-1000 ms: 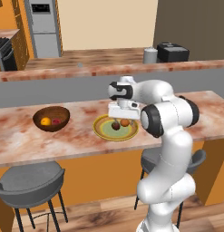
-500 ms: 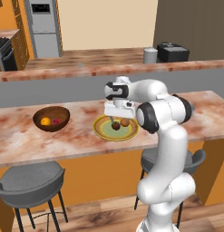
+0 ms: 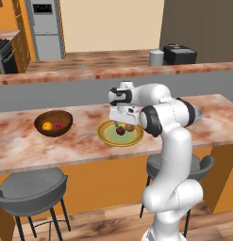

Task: Take the fruits from the plate on the dining counter and place two fruits in each bowl.

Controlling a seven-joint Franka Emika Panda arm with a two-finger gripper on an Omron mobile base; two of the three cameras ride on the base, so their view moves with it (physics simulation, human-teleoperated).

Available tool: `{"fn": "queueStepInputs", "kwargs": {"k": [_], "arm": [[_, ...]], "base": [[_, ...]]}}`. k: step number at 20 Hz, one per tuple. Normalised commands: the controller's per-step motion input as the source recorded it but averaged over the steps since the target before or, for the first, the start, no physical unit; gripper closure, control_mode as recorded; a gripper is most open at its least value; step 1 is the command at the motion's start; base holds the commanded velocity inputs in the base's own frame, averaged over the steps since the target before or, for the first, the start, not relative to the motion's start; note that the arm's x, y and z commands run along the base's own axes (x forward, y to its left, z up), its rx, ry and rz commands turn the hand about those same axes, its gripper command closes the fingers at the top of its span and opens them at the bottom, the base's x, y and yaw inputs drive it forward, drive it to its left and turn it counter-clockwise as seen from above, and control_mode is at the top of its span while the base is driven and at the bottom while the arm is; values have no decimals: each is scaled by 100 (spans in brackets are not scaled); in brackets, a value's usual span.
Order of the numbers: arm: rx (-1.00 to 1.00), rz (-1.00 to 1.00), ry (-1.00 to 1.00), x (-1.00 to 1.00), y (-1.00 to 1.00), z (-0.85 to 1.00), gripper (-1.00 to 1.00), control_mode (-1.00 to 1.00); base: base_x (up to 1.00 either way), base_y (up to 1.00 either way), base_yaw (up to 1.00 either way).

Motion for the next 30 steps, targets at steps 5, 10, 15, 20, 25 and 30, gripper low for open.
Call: {"fn": "queueStepInputs", "kwargs": {"k": [5, 10, 15, 20, 25, 30], "arm": [[-8, -11, -3, 17, 4, -11, -100, -100], [-5, -5, -4, 16, 4, -12, -100, -100], [-3, 0, -5, 14, 2, -11, -100, -100], [-2, 0, -5, 15, 1, -12, -100, -100], [0, 0, -4, -1, 0, -12, -100, -100], [0, 0, -4, -2, 0, -12, -100, -100]], "base": [[0, 0, 0], [0, 0, 0], [0, 0, 0], [0, 0, 0], [0, 0, 0], [0, 0, 0]]}}
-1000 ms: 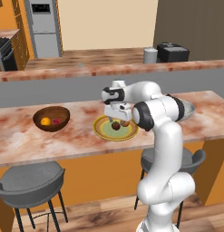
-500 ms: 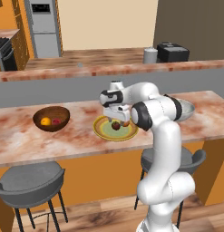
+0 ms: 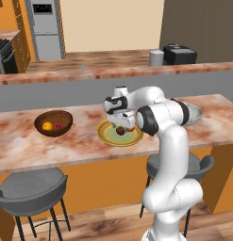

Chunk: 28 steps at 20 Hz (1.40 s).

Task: Take the fruits from the plate on the dining counter and place two fruits in each bowl.

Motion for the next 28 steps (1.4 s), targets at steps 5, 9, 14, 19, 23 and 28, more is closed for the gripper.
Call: {"fn": "queueStepInputs", "kwargs": {"k": [5, 9, 14, 19, 23, 28], "arm": [[0, 0, -3, -1, 0, -13, -100, -100], [0, 0, -4, 0, 0, -10, 100, -100], [0, 0, -4, 0, -1, -4, 100, -100], [0, 0, 0, 0, -11, 22, 100, -100], [6, 1, 0, -12, -18, 68, 100, -100], [3, 9, 0, -27, -28, 80, 100, -100]], "base": [[0, 0, 0], [0, 0, 0], [0, 0, 0], [0, 0, 0], [0, 0, 0], [0, 0, 0]]}}
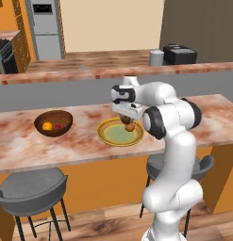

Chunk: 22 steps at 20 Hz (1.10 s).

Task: Take the fruits from the plate on the dining counter and place two fruits in each bowl.

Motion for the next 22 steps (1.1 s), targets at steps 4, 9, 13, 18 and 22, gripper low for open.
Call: {"fn": "queueStepInputs", "kwargs": {"k": [4, 9, 13, 18, 22], "arm": [[0, 10, 0, -31, -60, 57, 100, -100], [0, 13, -1, -36, -76, 36, 100, -100], [-2, 23, -12, -31, -87, 20, 100, -100], [-3, 27, -10, -18, -89, 14, 100, -100], [0, 24, -1, -2, -83, 1, 100, -100]], "base": [[0, 0, 0], [0, 0, 0], [0, 0, 0], [0, 0, 0], [0, 0, 0]]}}
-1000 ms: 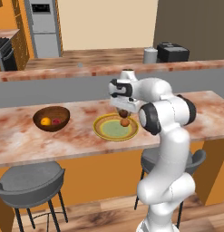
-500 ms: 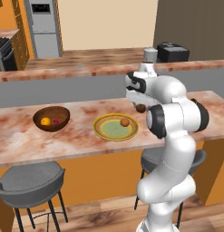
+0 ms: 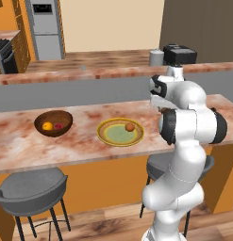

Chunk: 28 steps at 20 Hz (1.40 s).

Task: Take the fruits from the plate on the dining counter and place two fruits in each bowl.

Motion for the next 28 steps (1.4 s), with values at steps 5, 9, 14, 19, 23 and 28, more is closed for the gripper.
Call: {"fn": "queueStepInputs", "kwargs": {"k": [5, 9, 14, 19, 23, 28], "arm": [[0, 21, -4, 0, -78, 0, 100, -100], [0, 18, -7, 8, -64, 0, 100, -100], [0, 9, -2, 13, -52, -1, 100, -100], [0, 2, -4, 9, -20, -11, 100, -100], [0, 0, 0, 37, -6, 0, 100, -100], [0, 0, 0, 40, -8, -4, 100, -100]], "base": [[0, 0, 0], [0, 0, 0], [0, 0, 0], [0, 0, 0], [0, 0, 0], [0, 0, 0]]}}
